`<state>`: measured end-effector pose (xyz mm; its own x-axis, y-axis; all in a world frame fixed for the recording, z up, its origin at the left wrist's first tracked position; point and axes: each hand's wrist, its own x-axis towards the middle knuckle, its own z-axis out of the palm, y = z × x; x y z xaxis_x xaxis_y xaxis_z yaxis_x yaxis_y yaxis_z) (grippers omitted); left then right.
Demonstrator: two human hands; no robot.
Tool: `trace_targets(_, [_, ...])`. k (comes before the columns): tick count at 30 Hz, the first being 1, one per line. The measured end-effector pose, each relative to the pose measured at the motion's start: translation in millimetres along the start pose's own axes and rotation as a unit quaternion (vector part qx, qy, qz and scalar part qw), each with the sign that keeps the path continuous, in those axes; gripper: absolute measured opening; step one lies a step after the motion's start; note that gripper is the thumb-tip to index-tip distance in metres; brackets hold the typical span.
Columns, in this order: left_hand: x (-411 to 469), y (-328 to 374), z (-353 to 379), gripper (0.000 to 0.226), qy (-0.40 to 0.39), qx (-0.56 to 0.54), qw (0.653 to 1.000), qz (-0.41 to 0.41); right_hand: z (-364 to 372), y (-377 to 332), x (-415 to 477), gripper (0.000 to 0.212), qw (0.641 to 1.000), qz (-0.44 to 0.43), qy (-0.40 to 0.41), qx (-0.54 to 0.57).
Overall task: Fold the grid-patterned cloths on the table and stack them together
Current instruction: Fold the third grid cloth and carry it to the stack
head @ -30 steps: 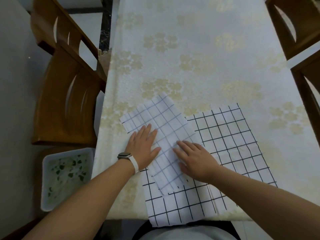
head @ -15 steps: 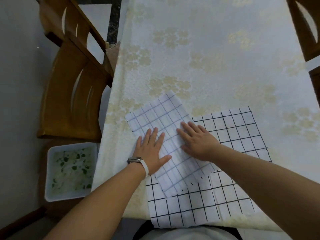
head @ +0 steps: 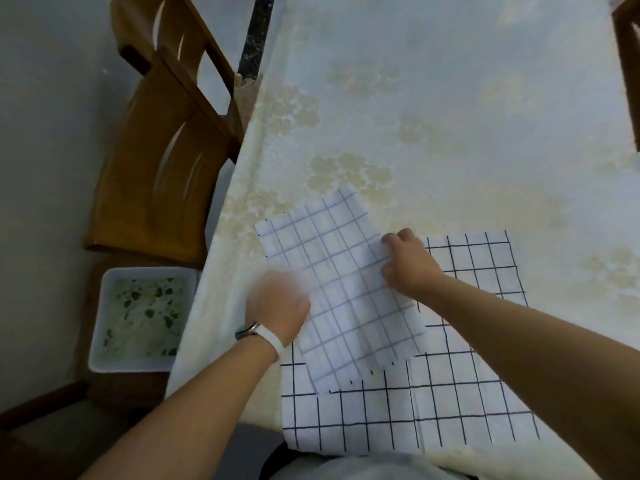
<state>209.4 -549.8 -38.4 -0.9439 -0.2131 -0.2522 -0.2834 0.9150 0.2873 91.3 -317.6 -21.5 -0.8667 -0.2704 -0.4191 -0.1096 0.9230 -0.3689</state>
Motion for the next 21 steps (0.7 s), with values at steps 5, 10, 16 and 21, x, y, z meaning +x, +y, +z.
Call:
trace_targets(5, [-18,6,-2,0.037,-0.004,-0.282,0.917,-0.281,-1,7,2,0.052,0.997,0.021,-0.019,0.075])
trace_targets(10, [-16,21,-4,0.039,0.001,-0.315,0.902,-0.295,-3,10,3,0.047,0.995,0.005,-0.045,0.085])
trace_targets(16, [-11,28,-2,0.045,-0.014,-0.334,0.902,-0.273,0,17,-1,0.038,0.994,-0.026,-0.052,0.088])
trace_targets(21, [-8,36,-5,0.043,0.027,-0.421,0.853,-0.307,0,20,-9,0.036,0.993,-0.025,-0.047,0.101])
